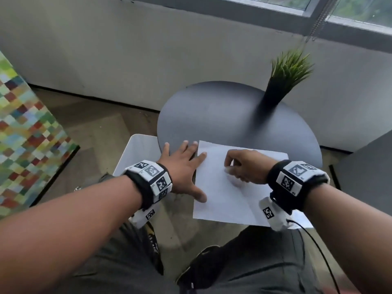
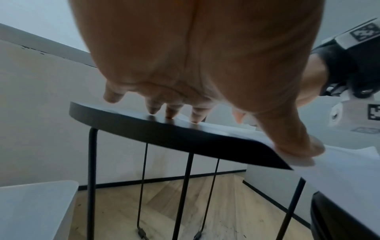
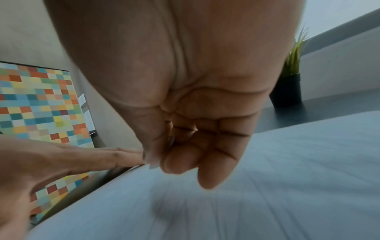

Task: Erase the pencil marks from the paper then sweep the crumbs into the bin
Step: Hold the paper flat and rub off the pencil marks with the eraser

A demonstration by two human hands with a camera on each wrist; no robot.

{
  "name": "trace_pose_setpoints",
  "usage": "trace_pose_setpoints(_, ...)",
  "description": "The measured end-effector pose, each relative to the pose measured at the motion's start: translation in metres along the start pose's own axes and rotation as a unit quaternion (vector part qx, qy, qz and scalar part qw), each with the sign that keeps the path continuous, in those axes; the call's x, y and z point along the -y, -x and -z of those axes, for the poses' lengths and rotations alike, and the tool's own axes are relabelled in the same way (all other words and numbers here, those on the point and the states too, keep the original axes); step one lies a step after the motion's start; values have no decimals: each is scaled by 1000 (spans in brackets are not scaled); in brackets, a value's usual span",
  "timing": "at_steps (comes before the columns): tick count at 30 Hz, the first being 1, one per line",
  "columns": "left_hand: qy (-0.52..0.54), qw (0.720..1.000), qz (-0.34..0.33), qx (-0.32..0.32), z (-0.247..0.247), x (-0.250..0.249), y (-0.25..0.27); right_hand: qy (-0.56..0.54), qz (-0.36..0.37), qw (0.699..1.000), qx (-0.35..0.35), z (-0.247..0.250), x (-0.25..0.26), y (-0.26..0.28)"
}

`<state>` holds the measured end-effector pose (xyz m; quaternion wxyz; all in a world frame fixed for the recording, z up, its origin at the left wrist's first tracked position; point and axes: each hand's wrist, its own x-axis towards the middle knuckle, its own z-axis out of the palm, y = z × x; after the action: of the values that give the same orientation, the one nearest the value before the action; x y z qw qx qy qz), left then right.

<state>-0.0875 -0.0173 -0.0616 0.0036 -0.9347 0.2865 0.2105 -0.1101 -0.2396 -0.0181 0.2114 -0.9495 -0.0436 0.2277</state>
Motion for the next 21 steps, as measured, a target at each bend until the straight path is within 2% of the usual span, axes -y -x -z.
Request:
trace_pose_setpoints(4,25,1000,-6,-14,2,16,-4,24,5,999,-25,-5,3,-15)
trace_pose_setpoints(10,24,999,32,-28,0,21,-16,71,30,997,5,3,14,-30)
trace_pose_setpoints(14,26,999,23,-42,4,19,-21,65,45,996,-35,-4,24,-47)
trace_pose_setpoints(18,2,1000,23,-21,6,20,-23,60,24,995,-80,-5,24,-51)
trace_pose_setpoints(20,-2,1000,21,-15,9,20,-25,68,61,993,-79,-7,27,-45)
trace_pose_setpoints(21,-1,1000,20,-11,11,20,-26,80,99,990,-57,-11,31,-41)
